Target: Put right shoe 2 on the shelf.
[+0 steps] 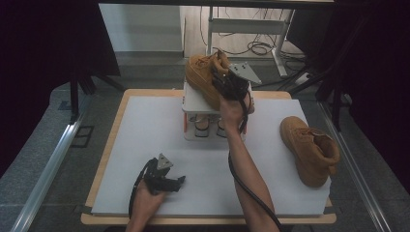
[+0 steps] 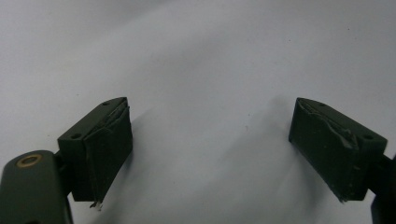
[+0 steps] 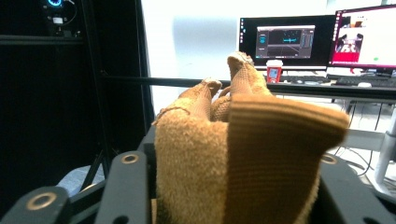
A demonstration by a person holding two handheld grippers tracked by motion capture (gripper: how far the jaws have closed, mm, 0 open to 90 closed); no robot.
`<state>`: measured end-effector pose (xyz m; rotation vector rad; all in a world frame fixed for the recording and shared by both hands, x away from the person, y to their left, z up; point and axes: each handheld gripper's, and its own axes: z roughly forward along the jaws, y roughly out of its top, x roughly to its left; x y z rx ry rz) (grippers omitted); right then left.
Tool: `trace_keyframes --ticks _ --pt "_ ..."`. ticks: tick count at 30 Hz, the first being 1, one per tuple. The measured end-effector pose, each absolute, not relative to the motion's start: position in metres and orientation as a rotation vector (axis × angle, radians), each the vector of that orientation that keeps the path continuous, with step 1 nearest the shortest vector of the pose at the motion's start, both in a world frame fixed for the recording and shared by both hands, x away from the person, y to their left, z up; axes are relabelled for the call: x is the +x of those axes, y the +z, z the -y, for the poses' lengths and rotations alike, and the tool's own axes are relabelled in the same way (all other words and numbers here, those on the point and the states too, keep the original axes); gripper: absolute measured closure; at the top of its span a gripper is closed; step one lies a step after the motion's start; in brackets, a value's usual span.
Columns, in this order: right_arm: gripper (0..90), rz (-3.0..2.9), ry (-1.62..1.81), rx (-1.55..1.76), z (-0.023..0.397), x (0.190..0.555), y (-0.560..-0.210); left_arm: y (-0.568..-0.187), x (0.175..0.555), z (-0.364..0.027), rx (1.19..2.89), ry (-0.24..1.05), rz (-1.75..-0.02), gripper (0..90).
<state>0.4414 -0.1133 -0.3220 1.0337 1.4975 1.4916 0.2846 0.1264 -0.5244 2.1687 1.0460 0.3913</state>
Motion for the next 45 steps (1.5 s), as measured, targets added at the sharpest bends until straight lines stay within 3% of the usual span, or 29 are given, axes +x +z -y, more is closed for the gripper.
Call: trace_keyframes --ticks 7,14,29,45 --pt "28.7 -1.525 1.524 1.044 0.124 0.442 -0.331 -0.525 0.284 -0.126 2.165 0.392 -1.049 13.2" --pt "14.4 -1.578 1.511 1.003 0.125 0.445 -0.331 -0.525 0.284 -0.126 2.162 0.392 -1.05 13.2" --pt "8.5 -1.681 1.479 0.974 0.135 0.439 -0.334 -0.525 0.284 -0.126 2.162 0.392 -1.049 13.2" --pt "12.9 -1.846 1.459 0.995 0.148 0.424 -0.343 -0.525 0.284 -0.126 2.162 0.393 -1.05 13.2"
